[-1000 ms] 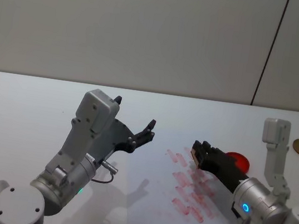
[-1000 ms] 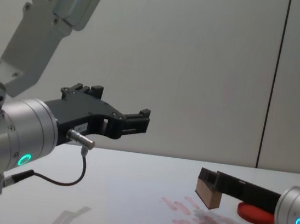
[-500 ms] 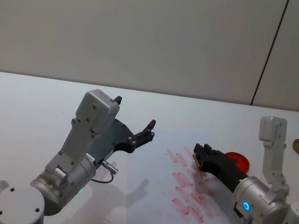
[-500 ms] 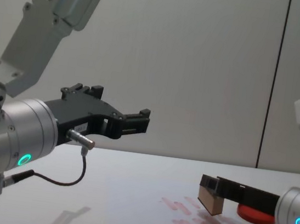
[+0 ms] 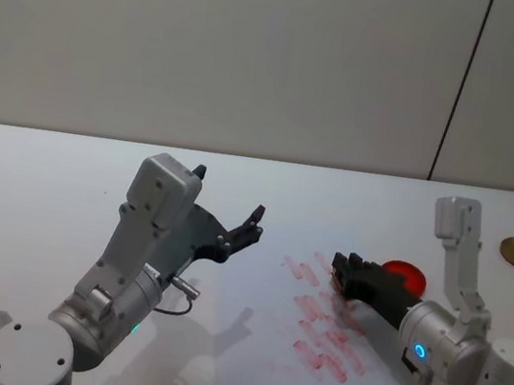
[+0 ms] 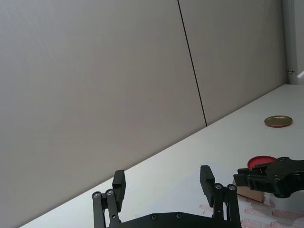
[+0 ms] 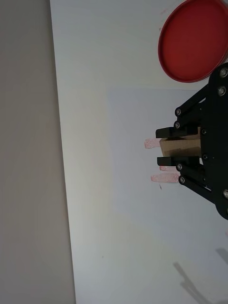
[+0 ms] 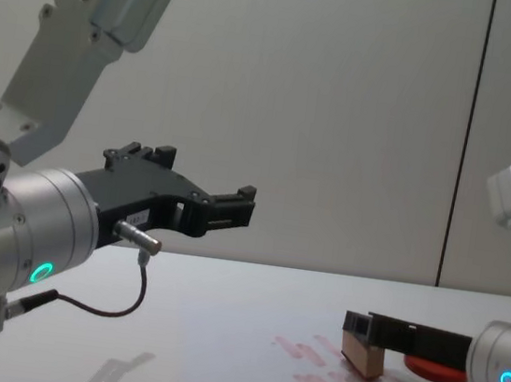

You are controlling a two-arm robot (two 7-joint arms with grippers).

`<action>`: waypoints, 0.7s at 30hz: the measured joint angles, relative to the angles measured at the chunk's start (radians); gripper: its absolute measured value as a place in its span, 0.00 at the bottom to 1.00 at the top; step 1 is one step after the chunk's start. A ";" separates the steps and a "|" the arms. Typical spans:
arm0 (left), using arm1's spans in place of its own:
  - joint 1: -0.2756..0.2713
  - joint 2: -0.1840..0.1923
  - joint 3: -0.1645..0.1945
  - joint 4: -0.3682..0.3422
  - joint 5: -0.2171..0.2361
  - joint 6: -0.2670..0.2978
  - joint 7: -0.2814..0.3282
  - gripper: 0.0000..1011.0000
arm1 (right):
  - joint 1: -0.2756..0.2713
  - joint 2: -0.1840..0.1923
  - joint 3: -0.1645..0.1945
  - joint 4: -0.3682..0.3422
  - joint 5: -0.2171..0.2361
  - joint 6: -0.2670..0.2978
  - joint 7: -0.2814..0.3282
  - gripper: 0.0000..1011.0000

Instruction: Use the one hand to pick up the stamp and affix it onto the A4 paper.

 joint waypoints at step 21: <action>0.000 0.000 0.000 0.000 0.000 0.000 0.000 0.98 | 0.019 -0.005 0.000 0.042 -0.005 0.012 -0.007 0.22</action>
